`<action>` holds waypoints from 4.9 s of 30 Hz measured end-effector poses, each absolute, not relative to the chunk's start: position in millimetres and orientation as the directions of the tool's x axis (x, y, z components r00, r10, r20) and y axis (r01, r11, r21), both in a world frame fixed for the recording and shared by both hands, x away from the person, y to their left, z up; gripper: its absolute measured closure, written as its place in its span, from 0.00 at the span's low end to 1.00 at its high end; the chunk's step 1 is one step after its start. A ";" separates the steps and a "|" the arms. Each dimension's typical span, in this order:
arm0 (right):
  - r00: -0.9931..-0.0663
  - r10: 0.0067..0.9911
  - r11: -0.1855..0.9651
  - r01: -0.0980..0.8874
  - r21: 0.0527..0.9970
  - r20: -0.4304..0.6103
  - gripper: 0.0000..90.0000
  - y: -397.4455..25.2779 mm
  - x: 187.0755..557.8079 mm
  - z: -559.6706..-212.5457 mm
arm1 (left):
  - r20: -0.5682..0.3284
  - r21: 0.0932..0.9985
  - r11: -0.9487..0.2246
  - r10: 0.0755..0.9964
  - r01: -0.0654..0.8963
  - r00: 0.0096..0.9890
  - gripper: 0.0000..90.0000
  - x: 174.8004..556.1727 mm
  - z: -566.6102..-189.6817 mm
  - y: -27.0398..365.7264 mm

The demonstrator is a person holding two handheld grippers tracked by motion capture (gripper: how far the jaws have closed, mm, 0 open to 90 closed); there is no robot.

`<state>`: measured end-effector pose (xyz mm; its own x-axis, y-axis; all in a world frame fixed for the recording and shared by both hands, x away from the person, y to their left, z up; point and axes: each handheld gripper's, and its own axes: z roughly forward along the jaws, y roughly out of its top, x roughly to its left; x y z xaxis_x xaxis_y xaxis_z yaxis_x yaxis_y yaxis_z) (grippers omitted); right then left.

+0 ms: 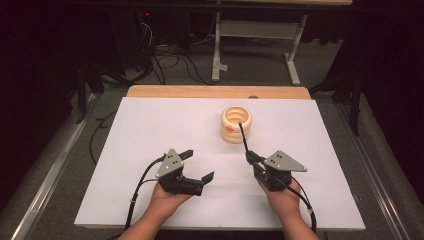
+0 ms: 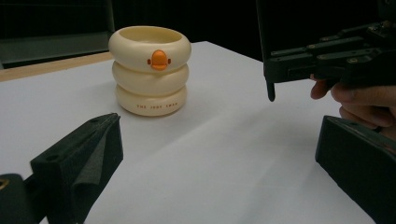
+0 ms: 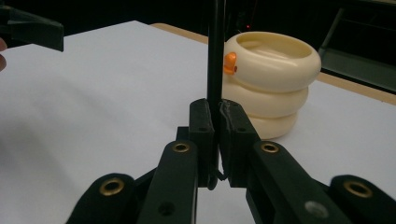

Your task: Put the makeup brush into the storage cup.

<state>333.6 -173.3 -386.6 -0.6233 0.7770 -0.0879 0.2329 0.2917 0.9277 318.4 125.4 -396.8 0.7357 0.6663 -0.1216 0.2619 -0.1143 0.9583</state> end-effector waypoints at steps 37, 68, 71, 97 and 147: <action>-0.693 0.713 0.348 0.212 0.913 -0.111 0.96 -148.7 317.1 -410.6 | -0.173 0.964 -0.042 0.652 0.263 0.738 0.02 314.2 -388.6 135.4; -0.737 0.662 0.374 0.163 0.913 -0.139 0.96 -126.8 306.6 -413.0 | -0.175 0.963 -0.043 0.646 0.264 0.743 0.03 312.0 -386.8 133.7; -0.735 0.663 0.375 0.168 0.912 -0.138 0.96 -125.3 305.8 -413.3 | -0.175 0.964 -0.042 0.645 0.263 0.744 0.04 311.9 -386.7 133.8; -0.762 0.634 0.383 0.162 0.910 -0.131 0.96 -117.8 300.2 -416.8 | -0.218 0.956 -0.020 0.624 0.294 0.751 0.18 315.3 -389.7 132.6; -0.792 0.592 0.420 0.142 0.896 -0.152 0.96 -106.1 295.6 -423.3 | -0.288 0.947 0.034 0.531 0.320 0.797 0.86 316.4 -392.4 139.8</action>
<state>295.6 -106.1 -423.3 -0.7917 0.5917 -0.1519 0.1421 0.4202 0.8962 316.4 139.8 -392.4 0.7968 0.5310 -0.2885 0.3204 0.0336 0.9467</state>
